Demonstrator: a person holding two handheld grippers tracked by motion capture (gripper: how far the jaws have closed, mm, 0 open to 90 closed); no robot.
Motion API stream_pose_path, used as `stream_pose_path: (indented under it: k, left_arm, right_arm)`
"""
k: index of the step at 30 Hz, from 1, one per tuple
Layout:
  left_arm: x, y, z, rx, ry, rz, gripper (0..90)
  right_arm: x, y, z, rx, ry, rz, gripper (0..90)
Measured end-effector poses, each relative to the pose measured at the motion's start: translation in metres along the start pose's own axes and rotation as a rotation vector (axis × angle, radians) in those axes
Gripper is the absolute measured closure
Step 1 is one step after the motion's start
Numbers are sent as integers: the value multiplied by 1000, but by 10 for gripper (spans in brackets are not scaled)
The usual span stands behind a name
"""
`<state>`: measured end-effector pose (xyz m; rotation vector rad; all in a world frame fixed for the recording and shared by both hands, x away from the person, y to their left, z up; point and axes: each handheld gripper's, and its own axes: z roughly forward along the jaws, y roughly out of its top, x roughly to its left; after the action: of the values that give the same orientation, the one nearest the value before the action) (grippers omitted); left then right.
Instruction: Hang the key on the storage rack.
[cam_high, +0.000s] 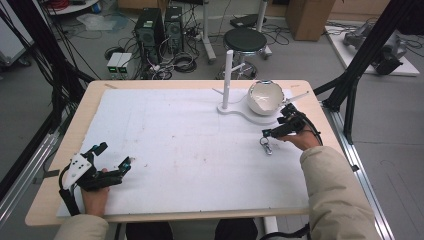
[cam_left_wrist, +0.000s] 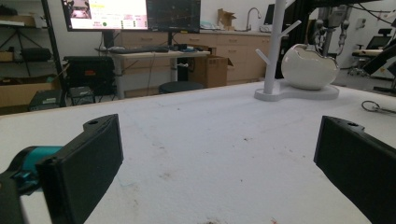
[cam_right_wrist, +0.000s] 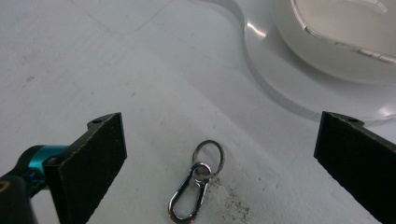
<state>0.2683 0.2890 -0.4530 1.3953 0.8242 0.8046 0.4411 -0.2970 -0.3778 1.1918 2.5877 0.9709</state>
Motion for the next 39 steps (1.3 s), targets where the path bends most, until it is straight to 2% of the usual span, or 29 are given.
stream_pose_path:
  k: [7, 8, 15, 18, 19, 21, 22, 23, 25, 29, 31, 32, 34, 39]
  left_arm:
    - [0, 0, 0, -3, 1, -3, 17]
    - [0, 0, 0, -1, 2, 0, 17]
    - [0, 0, 0, -3, 2, -4, 17]
    - [0, 0, 0, -3, 1, -6, 17]
    - [0, 0, 0, -3, 1, -5, 17]
    - [0, 0, 0, -4, 1, -6, 17]
    - [0, 0, 0, -3, 2, -7, 17]
    - [0, 0, 0, -3, 2, -7, 17]
    - [0, 0, 0, -3, 2, -7, 17]
    - [0, 0, 0, -3, 1, -8, 17]
    - [0, 0, 0, -3, 1, -7, 17]
    - [0, 0, 0, -3, 1, -7, 17]
    - [0, 0, 0, -4, 1, -7, 17]
    - [0, 0, 0, -3, 2, -5, 17]
  right_arm:
    - [-4, -2, 16, 108, 35, 3, 16]
    - [-4, -2, 18, 119, 40, 10, 52]
    - [-5, -2, 25, 149, 54, 15, 69]
    - [-6, -3, 27, 174, 62, 29, 116]
    - [-7, -3, 28, 183, 71, 34, 162]
    - [-7, -3, 28, 190, 72, 42, 178]
    - [-7, -3, 28, 200, 73, 50, 241]
    - [-7, -3, 28, 200, 73, 50, 241]
    - [-9, -4, 30, 220, 99, 91, 293]
    - [-11, -4, 31, 231, 112, 122, 399]
    - [-11, -4, 31, 226, 116, 125, 424]
    - [-12, -4, 30, 223, 123, 125, 471]
    - [-12, -4, 30, 222, 133, 133, 510]
    - [-13, -4, 29, 230, 134, 132, 603]
